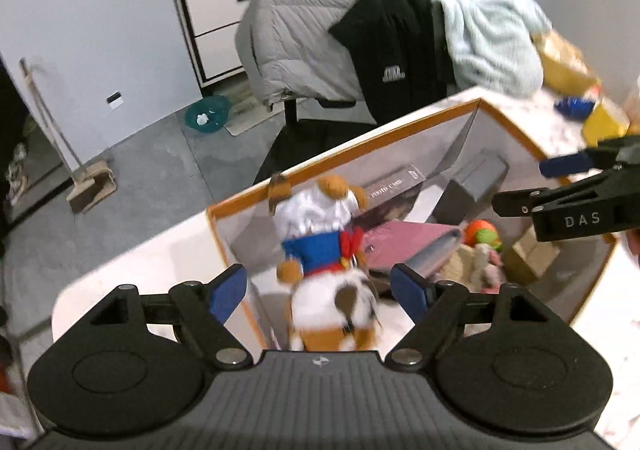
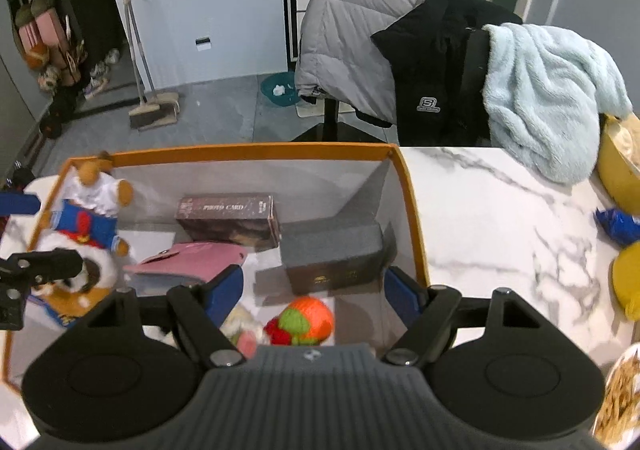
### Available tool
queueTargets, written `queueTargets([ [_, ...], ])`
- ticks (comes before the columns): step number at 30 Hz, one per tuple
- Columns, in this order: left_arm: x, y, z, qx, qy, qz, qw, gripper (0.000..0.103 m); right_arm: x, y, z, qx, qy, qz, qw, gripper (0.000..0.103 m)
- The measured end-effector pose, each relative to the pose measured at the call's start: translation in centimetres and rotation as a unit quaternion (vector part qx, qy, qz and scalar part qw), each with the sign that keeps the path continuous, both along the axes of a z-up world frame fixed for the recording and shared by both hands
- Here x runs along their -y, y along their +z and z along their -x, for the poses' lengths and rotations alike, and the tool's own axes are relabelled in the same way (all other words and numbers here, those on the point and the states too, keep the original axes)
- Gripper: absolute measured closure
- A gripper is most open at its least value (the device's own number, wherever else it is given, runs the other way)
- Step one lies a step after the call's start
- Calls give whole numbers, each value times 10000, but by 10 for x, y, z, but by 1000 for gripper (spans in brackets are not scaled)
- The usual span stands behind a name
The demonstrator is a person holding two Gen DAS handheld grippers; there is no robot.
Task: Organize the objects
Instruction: 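Open both tools to release the plush dog and black box into the box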
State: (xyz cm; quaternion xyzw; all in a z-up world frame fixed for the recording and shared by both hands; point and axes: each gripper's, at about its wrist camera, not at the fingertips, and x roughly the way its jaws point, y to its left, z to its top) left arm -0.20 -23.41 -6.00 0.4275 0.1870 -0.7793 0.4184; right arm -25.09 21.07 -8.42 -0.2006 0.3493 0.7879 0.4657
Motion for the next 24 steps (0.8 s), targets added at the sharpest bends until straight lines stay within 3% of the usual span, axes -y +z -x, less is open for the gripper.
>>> queueTargets([
  [10, -80, 24, -54, -720, 440, -350, 9958, 10, 79, 30, -37, -284, -157, -212, 9992, 24],
  [24, -198, 62, -118, -849, 168, -385, 9955, 10, 212, 78, -48, -524, -465, -488, 9964, 22],
])
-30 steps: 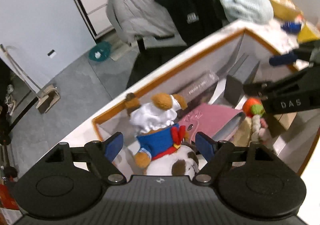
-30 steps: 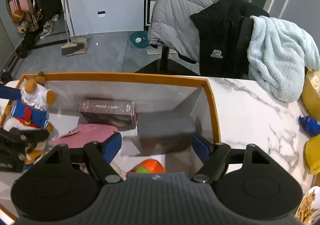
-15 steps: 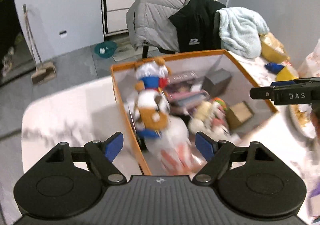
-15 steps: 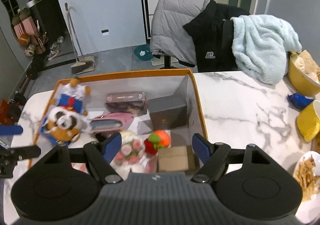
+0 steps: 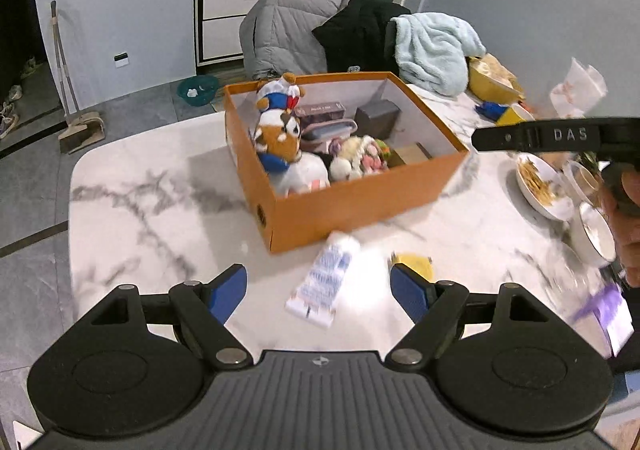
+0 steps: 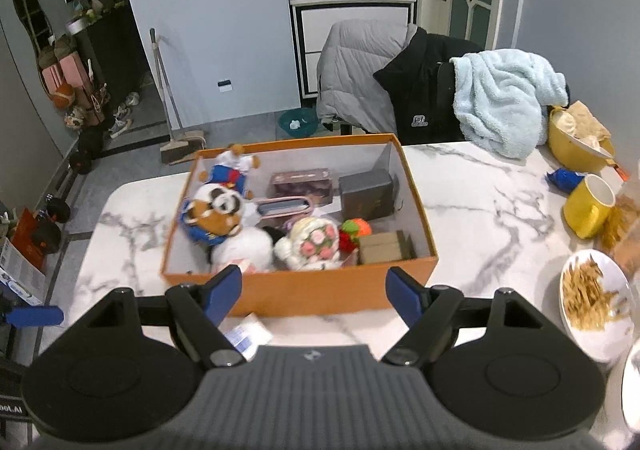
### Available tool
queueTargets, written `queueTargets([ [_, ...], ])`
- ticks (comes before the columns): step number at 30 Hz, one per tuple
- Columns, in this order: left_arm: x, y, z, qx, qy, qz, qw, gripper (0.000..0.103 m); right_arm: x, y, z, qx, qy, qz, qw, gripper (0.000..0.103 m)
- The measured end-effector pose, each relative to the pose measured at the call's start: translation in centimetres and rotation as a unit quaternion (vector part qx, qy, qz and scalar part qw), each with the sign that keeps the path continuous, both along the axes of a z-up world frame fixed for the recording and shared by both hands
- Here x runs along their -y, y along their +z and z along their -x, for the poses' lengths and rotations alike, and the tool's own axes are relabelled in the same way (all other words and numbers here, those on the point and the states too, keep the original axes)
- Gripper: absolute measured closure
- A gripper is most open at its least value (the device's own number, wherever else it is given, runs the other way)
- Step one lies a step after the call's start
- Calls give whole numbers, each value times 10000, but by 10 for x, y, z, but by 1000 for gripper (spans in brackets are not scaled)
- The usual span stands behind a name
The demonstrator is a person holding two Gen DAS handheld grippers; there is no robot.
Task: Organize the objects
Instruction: 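Open both tools to release the plush dog and black box into the box, then withdraw both tools and reach toward the white tube and yellow tape measure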
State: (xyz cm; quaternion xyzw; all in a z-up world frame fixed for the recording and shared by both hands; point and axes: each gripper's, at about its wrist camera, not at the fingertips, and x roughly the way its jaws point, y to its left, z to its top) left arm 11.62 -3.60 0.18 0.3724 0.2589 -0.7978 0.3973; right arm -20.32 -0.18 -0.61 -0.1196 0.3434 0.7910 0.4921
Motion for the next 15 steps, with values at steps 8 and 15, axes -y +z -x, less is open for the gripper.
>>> queueTargets([
  [8, -43, 3, -57, -25, -75, -42, 10000, 10, 75, 15, 20, -16, -300, -33, 9995, 21],
  [15, -62, -14, -69, 33, -348, -191, 9992, 10, 125, 5, 36, -98, -361, 177, 9991, 19],
])
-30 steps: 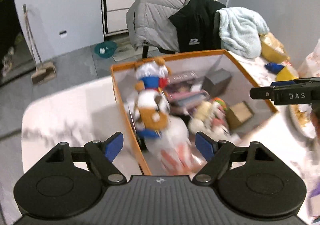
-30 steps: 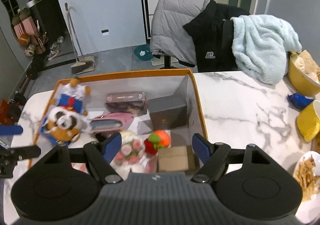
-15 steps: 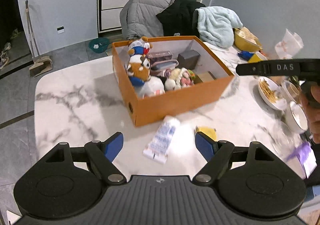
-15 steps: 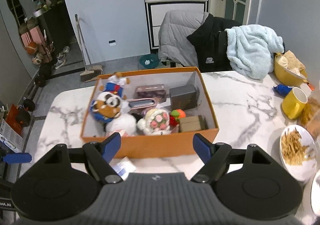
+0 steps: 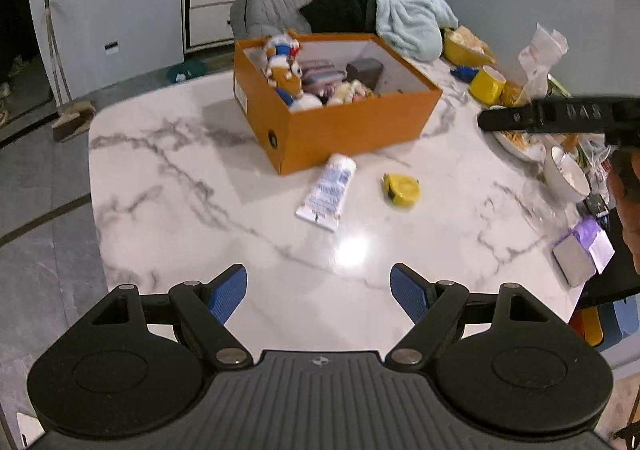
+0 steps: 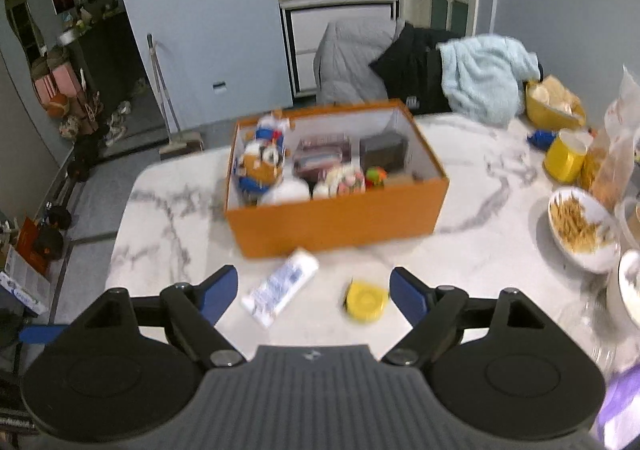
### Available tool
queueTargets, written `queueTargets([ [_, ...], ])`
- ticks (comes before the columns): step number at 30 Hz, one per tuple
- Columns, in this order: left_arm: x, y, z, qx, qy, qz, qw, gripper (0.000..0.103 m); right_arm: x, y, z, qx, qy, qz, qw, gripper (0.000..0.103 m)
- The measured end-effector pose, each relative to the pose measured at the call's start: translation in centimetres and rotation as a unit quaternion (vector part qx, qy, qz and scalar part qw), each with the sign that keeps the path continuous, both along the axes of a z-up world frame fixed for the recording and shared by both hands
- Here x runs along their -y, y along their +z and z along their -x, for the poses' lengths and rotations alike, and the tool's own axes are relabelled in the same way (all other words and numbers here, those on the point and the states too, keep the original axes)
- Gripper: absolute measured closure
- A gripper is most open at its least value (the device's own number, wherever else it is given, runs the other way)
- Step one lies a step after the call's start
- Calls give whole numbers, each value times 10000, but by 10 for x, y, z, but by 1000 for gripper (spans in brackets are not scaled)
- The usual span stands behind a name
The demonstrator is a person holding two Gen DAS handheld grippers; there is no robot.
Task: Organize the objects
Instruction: 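Withdraw both tools and reach toward the white tube and yellow tape measure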
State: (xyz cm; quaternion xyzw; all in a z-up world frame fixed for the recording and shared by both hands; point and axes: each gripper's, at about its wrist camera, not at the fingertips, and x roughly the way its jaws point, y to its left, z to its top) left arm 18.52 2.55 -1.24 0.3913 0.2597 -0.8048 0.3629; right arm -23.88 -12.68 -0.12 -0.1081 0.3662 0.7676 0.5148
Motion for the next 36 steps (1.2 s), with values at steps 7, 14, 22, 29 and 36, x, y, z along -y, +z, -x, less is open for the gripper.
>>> queueTargets([
  [7, 7, -44, 19, -105, 609, -554, 9966, 10, 18, -55, 19, 164, 648, 483, 9966, 19],
  [14, 28, -78, 76, 205, 278, -554, 9979, 10, -9, -103, 19, 253, 1012, 856, 9909, 19],
  [22, 93, -108, 130, 567, 104, -179, 9982, 12, -84, -128, 7, 319, 748, 900, 9926, 19],
  [29, 122, -131, 155, 998, -497, -48, 9938, 12, -133, -146, 21, 265, 684, 1137, 9908, 30],
  [36, 132, -149, 172, 1154, -1120, -9, 9870, 18, -145, -164, 35, 69, 463, 1376, 9894, 34],
])
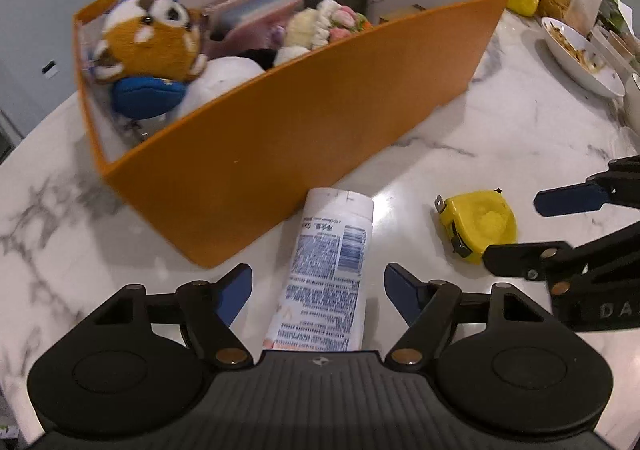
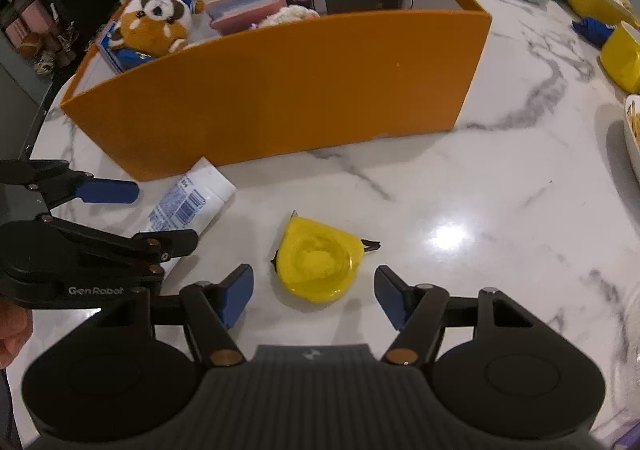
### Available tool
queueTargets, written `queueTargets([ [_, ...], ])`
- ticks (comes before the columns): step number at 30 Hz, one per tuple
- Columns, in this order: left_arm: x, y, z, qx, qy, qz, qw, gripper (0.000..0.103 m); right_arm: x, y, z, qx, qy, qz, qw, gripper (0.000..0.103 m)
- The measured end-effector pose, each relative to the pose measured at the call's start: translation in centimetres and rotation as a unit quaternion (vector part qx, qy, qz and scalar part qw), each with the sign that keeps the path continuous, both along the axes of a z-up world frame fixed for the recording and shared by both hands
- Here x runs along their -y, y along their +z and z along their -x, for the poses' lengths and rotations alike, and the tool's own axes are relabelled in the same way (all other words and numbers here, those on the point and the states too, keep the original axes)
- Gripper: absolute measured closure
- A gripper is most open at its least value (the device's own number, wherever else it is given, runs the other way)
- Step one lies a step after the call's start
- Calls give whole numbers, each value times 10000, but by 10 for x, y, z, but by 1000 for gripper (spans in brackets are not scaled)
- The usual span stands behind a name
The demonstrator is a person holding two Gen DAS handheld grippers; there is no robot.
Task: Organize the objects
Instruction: 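Withdraw both tools and reach toward the white tube and yellow tape measure, then grasp the white Vaseline tube with the left tool while the right tool grasps the yellow tape measure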
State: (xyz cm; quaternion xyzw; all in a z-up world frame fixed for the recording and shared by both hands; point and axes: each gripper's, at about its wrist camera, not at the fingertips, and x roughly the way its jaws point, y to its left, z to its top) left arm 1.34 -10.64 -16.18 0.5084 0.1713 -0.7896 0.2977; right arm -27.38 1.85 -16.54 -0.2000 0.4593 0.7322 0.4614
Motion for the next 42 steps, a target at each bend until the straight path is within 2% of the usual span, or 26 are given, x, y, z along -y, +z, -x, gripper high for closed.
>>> queueTargets([
  [4, 7, -11, 8, 44, -111, -157, 9998, 27, -8, -8, 8, 76, -79, 58, 9999, 35],
  [8, 10, -11, 12, 0, -128, -36, 9999, 30, -16, -13, 12, 95, -118, 88, 9998, 42],
  [14, 14, -10, 11, -66, -122, -26, 9999, 36, -22, -13, 14, 138, -74, -44, 9999, 42],
  [17, 10, -9, 10, -84, -226, 16, 9997, 44, -21, -13, 13, 137, -57, -55, 9999, 42],
  [27, 1, -9, 6, -26, -155, -61, 9999, 44, -27, -13, 16, 221, -11, -93, 9997, 41],
  [28, -1, -10, 5, -16, -144, -73, 9999, 43, -28, -15, 19, 353, 60, -37, 9994, 38],
  [30, -5, -10, 3, 26, -124, -62, 9999, 43, -25, -15, 25, 683, 168, -265, 9972, 39],
  [33, -11, -10, 0, 35, -91, -77, 9999, 43, -19, -13, 22, 655, 187, -336, 9971, 41],
  [39, -28, -9, -10, -86, 50, -291, 9995, 45, 1, -13, 10, 596, 142, -139, 9980, 41],
  [42, -42, -10, -15, -123, 111, -238, 9996, 46, 18, -15, 1, 506, 108, 13, 9987, 41],
])
